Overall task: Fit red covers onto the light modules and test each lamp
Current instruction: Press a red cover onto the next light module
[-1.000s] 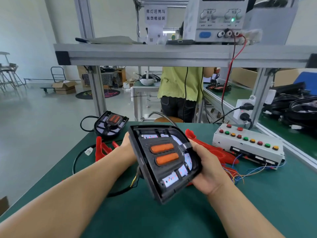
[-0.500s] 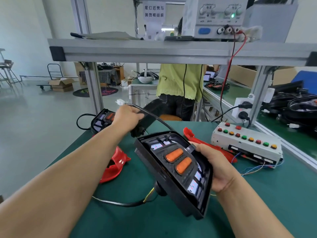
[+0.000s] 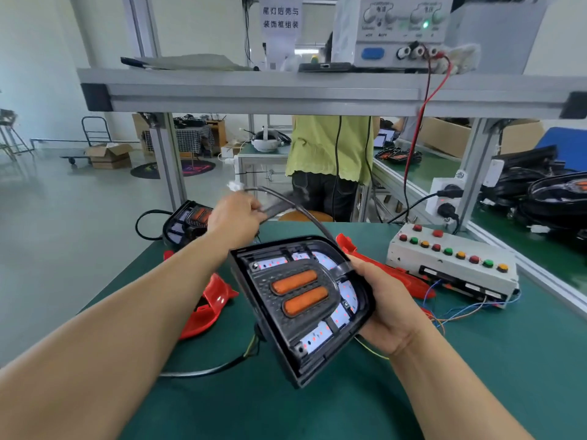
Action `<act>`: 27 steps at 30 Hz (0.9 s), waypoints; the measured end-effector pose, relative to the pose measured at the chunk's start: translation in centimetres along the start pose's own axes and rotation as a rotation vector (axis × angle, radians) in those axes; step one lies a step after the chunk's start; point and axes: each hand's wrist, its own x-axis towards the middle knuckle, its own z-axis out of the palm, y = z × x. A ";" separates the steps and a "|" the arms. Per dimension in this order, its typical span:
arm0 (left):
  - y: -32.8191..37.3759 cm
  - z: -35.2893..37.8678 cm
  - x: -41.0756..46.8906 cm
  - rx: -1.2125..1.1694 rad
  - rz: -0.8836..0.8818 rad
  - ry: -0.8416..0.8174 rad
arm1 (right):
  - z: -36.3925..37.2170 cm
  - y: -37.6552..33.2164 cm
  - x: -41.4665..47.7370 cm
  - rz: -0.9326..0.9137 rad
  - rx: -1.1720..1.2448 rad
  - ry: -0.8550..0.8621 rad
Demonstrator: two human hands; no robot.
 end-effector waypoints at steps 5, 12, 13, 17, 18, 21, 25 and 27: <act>-0.5 3.1 -1.0 0.353 0.208 -0.216 | 0.3 0.3 -0.1 0.042 0.014 0.104; -1.3 3.6 -2.4 0.418 0.242 -0.199 | 0.7 0.1 0.0 -0.052 -0.151 0.231; -1.1 3.3 -2.6 0.418 0.262 -0.169 | 0.8 0.1 0.0 -0.078 -0.172 0.240; 0.5 1.7 -4.5 -0.021 0.146 -0.185 | 0.7 0.5 0.1 -0.168 -0.302 0.253; 1.1 1.0 -5.3 -0.263 -0.015 -0.295 | 0.7 0.6 0.1 -0.190 -0.324 0.267; 0.6 -1.3 -6.6 -0.866 -0.314 -0.732 | 0.6 0.8 0.3 -0.239 -0.407 0.371; -1.0 -3.1 -7.8 -0.893 -0.135 -0.820 | 0.5 1.1 0.3 -0.249 -0.588 0.440; -1.1 -2.7 -8.3 -0.819 -0.079 -0.696 | 0.7 0.5 -0.2 -0.256 -0.723 0.375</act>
